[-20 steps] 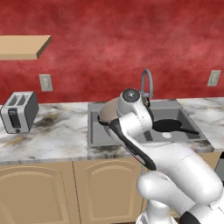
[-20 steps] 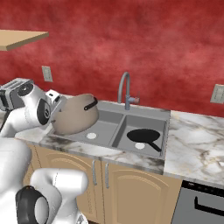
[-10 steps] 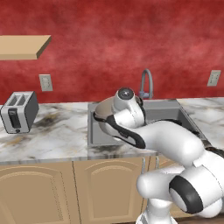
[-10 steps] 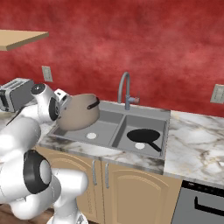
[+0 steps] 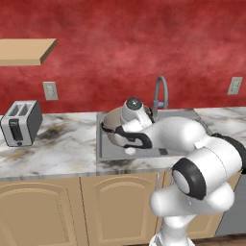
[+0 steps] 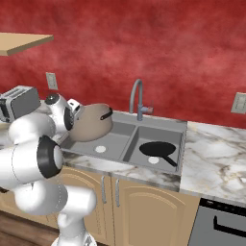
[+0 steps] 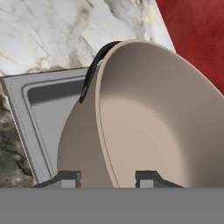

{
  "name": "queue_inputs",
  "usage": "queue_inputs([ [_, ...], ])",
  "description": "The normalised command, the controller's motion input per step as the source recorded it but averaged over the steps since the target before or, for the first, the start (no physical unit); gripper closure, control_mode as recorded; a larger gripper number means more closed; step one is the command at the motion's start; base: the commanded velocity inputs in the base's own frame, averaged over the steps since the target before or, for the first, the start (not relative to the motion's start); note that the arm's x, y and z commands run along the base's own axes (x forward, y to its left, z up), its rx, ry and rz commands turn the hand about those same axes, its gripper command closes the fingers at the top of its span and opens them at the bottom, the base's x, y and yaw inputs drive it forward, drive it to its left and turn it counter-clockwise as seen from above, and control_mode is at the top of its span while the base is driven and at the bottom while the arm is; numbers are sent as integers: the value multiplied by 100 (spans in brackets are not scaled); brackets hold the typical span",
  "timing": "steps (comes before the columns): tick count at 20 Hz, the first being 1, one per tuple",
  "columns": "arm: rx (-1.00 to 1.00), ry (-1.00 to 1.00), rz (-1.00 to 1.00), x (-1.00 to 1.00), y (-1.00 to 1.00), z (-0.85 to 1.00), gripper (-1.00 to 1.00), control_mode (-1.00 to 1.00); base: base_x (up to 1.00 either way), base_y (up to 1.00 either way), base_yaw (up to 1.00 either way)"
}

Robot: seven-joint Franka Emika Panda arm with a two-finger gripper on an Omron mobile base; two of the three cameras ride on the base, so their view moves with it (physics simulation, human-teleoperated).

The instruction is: Move the pot and pan from the stove into the sink.

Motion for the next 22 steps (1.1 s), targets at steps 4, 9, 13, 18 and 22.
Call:
queue_inputs([
  [4, 0, 0, 0, 55, -1, -22, 100, -100, 0, 0, 0],
  [9, 0, 0, 0, 44, -3, -27, 100, -100, 0, 0, 0],
  [13, 0, -1, 0, 12, 0, -14, 100, -100, 0, 0, 0],
  [18, 0, 1, 0, 6, 0, -4, 100, -100, 0, 0, 0],
  [22, 0, 0, 0, 24, 0, -22, 100, -100, 0, 0, 0],
])
